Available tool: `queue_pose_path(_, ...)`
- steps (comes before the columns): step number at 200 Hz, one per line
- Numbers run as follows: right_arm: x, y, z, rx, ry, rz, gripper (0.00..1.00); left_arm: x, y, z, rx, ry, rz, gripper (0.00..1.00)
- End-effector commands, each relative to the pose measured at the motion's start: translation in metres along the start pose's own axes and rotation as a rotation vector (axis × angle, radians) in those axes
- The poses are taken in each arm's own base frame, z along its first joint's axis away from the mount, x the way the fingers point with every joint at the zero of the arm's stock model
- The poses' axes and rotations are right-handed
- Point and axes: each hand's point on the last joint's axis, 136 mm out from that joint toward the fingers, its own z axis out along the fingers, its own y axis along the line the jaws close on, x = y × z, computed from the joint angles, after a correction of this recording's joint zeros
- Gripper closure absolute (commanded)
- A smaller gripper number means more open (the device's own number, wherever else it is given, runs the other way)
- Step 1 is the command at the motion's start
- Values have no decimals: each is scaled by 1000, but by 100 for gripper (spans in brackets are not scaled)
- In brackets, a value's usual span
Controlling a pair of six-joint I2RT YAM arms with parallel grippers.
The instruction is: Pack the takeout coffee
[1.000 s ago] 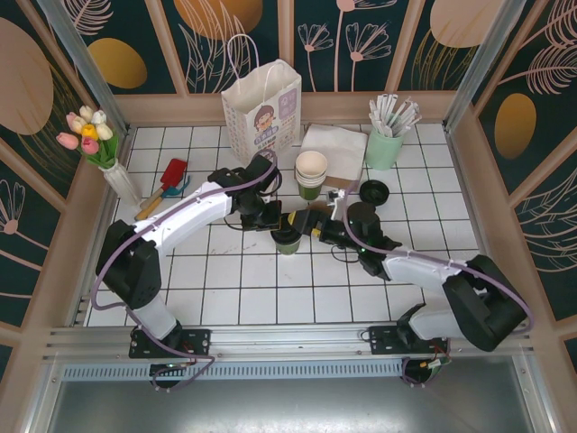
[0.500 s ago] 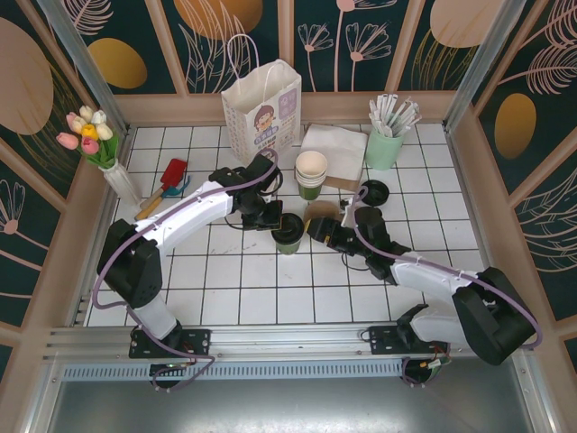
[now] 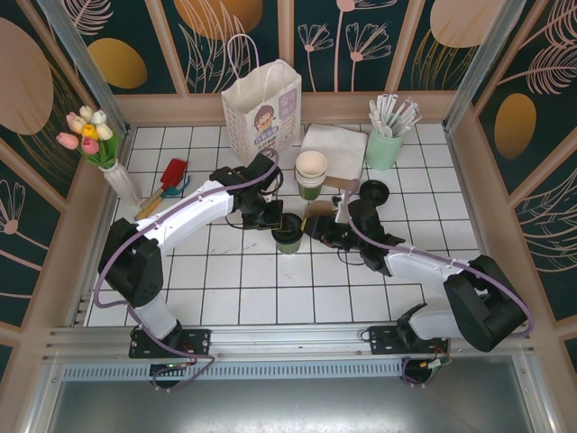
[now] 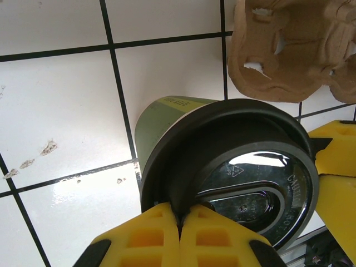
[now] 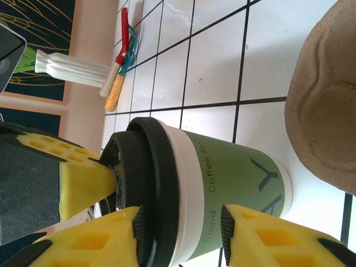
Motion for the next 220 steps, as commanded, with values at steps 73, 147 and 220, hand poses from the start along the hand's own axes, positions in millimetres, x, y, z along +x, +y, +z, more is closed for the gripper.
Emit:
queue_pose_path(73,4,-24,8,133,35,15,74,16,26,31,-106,84,12,100)
queue_pose_path(147,9,-40,4,222,46,16,77,23,29,41,-102,124,23,100)
queue_pose_path(220,13,-51,1,281,67,16,77,29,39,55,-133,163,32,100)
